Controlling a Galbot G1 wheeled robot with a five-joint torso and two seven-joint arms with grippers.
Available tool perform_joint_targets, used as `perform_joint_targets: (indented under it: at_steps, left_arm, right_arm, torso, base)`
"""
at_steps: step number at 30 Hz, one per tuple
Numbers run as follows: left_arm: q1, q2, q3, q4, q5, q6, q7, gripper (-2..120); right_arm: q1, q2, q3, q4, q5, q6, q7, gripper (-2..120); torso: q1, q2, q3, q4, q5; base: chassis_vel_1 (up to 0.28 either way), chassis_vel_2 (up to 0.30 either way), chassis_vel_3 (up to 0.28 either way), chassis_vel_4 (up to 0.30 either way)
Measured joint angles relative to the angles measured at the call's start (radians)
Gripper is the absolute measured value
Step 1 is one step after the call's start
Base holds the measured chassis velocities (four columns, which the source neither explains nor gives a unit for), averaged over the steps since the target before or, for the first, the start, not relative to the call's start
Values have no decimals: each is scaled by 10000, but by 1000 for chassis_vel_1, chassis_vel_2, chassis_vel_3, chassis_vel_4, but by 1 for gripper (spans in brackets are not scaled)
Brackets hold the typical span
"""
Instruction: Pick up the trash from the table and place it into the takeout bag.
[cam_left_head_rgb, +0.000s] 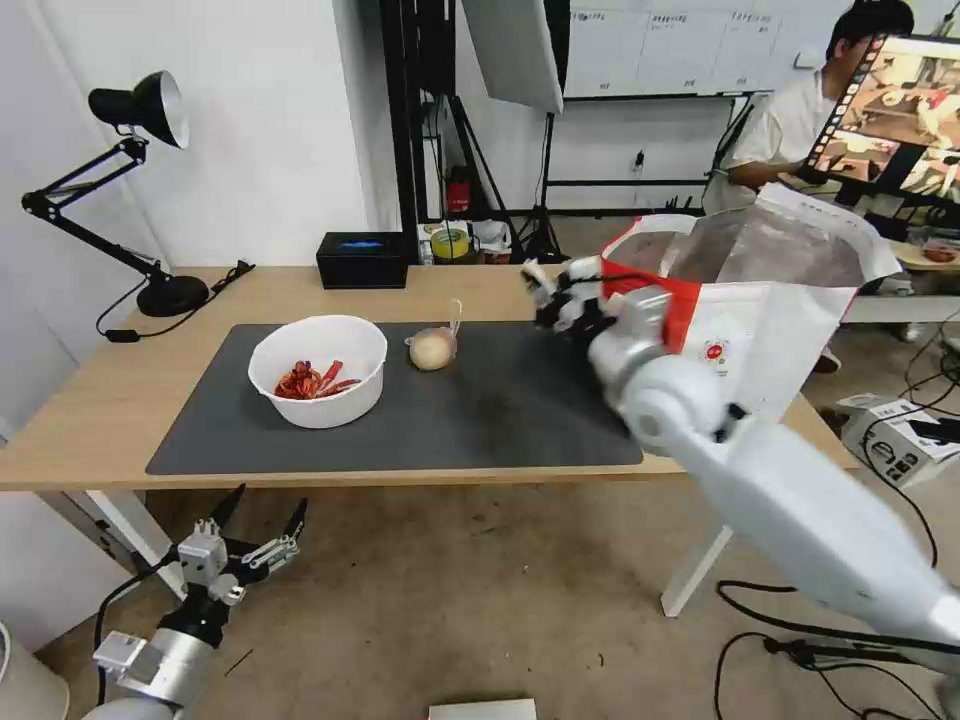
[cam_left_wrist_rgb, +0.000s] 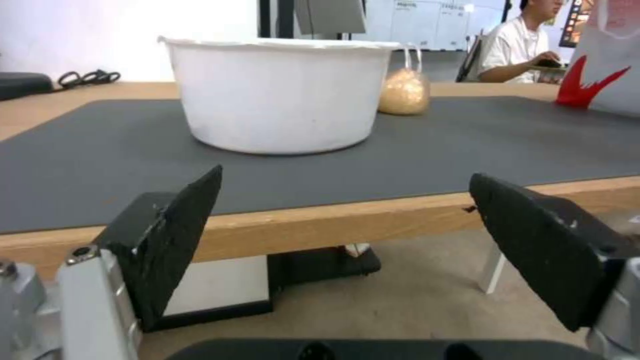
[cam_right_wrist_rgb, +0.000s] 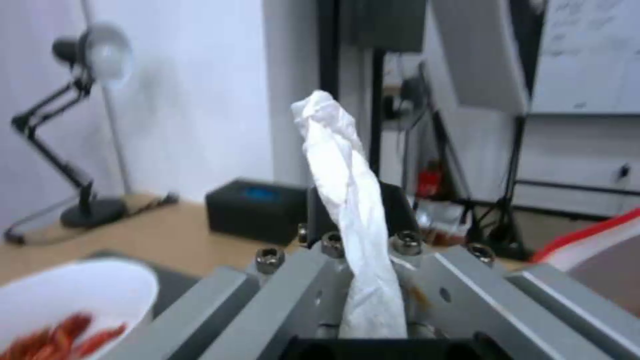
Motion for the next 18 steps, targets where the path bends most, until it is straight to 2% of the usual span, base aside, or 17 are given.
perform_joint_targets:
  at_steps: [6, 10, 18]
  left_arm:
    - [-178, 2, 238, 106, 6, 0, -2, 100]
    - [-312, 24, 402, 136, 9, 0, -3, 100]
    - [-491, 105, 622, 163, 16, 6, -10, 100]
  right_arm:
    - [-341, -960, 1566, 332, 768, 134, 301, 0]
    - [-581, -1301, 2192, 154, 1048, 139, 411, 0]
    - [-934, -1521, 2739, -312, 1207, 174, 612, 0]
  torso:
    - [0, 1, 0, 2, 0]
    - [0, 0, 0, 0, 1]
    - [2, 0, 1, 1, -1]
  base:
    - [0, 0, 0, 0]
    - [0, 0, 0, 0]
    - [0, 0, 0, 0]
